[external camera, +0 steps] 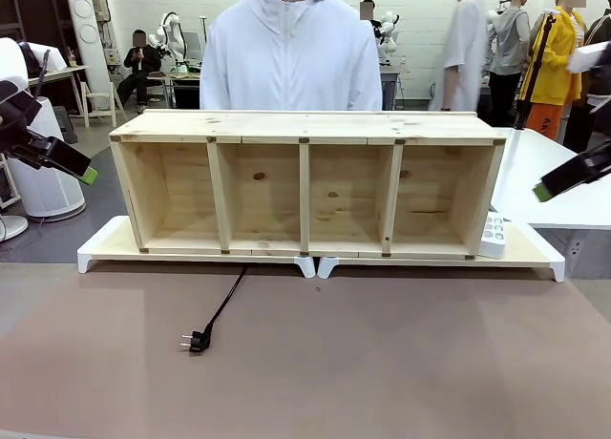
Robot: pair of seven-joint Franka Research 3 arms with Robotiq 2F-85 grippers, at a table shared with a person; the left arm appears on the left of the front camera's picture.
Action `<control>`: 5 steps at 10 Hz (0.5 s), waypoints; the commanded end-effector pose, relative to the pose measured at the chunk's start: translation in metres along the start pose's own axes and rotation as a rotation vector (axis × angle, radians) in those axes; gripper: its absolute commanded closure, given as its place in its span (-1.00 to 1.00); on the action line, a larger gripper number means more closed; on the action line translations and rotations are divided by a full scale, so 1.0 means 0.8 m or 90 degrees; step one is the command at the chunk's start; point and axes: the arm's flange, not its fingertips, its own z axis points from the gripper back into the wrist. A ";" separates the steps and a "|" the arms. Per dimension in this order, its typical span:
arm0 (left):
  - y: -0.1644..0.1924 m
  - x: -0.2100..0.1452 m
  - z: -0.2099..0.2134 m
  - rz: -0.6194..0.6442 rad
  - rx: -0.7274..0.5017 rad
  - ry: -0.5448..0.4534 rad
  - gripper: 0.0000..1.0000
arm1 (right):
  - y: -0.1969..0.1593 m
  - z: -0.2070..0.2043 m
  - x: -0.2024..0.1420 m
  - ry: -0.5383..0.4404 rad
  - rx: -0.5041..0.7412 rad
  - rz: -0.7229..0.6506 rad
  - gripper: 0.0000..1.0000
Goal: Perform cable management.
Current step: When the cord part of the Power Cable appears at the lower middle area of the table and stops, grasp the cord part of the Power Cable.
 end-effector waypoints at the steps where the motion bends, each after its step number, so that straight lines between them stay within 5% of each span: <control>1: 0.000 0.003 -0.002 -0.002 0.004 -0.006 -1.00 | 0.039 -0.026 0.055 0.014 0.051 0.050 -1.00; 5: 0.000 0.003 -0.002 -0.002 0.004 -0.006 -1.00 | 0.149 -0.071 0.119 0.052 0.101 0.066 -1.00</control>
